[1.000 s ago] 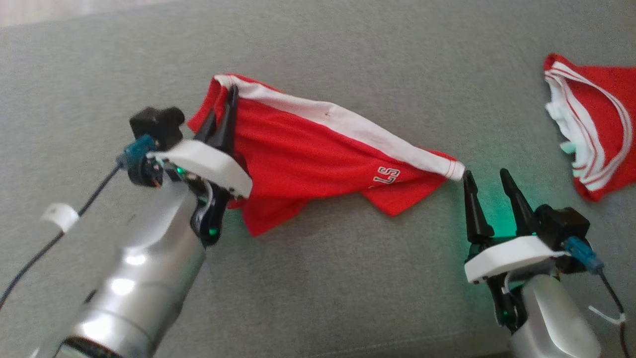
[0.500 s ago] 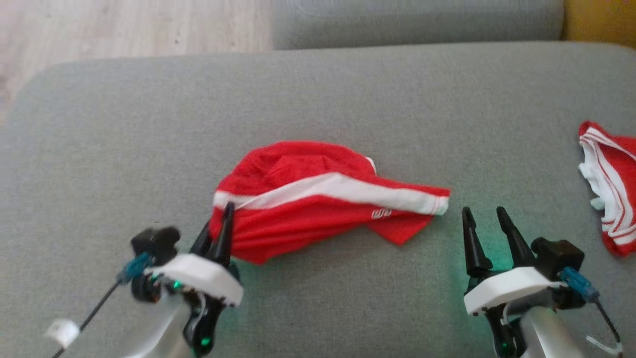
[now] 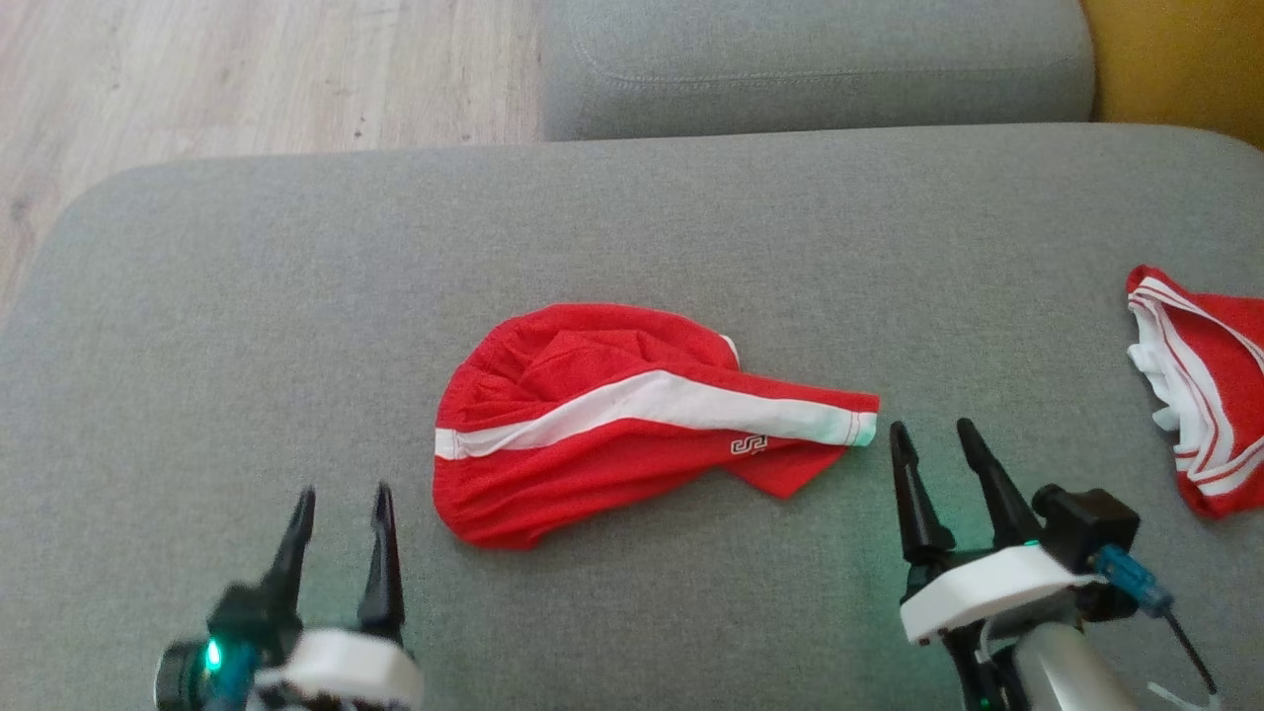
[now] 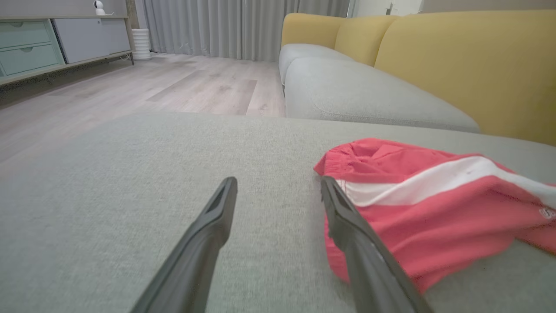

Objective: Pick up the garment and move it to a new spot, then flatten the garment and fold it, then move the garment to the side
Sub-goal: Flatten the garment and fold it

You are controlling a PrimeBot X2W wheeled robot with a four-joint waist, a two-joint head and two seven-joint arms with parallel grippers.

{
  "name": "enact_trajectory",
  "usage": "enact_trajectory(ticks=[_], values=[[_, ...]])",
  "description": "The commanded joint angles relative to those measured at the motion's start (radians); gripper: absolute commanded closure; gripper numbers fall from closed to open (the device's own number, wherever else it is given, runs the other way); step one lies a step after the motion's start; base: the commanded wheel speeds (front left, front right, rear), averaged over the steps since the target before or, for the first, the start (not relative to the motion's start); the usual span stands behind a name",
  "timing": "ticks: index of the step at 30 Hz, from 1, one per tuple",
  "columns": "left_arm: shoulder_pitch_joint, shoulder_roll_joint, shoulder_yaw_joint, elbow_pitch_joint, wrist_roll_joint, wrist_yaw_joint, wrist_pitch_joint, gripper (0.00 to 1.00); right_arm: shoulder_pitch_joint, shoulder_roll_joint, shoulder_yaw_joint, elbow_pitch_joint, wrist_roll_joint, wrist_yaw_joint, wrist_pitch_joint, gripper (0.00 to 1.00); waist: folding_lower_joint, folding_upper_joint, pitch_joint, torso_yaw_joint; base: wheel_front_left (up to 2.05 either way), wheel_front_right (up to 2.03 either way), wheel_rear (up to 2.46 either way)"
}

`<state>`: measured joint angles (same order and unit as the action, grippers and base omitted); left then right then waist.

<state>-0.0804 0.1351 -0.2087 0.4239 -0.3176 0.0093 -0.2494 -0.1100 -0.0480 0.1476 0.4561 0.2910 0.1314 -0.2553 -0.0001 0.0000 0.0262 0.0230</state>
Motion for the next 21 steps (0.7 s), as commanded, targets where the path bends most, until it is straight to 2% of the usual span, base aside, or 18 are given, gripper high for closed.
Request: enact_trajectory(ticks=[1, 10, 21], values=[[0.002, -0.003, 0.056, -0.04, 0.037, 0.009, -0.012, 0.0, -0.011, -0.002, 0.033, -0.028, 0.005, -0.001, -0.006, 0.0, 0.0001, 0.0, -0.004, 0.0, 0.0, 0.0, 0.0], [0.064, -0.058, 0.12, -0.032, 0.148, -0.048, -0.012, 0.0, -0.037, -0.002, 0.051, 0.059, 0.013, -0.001, -0.006, 0.0, 0.0001, 0.0, 0.006, 0.026, 0.0, 0.0, 0.0], [0.027, -0.081, 0.129, -0.035, 0.186, -0.093, -0.012, 0.0, -0.153, -0.002, 0.012, 0.216, 0.02, -0.001, -0.006, 0.0, 0.0001, 0.0, 0.058, 0.107, 0.0, 0.0, 0.0]])
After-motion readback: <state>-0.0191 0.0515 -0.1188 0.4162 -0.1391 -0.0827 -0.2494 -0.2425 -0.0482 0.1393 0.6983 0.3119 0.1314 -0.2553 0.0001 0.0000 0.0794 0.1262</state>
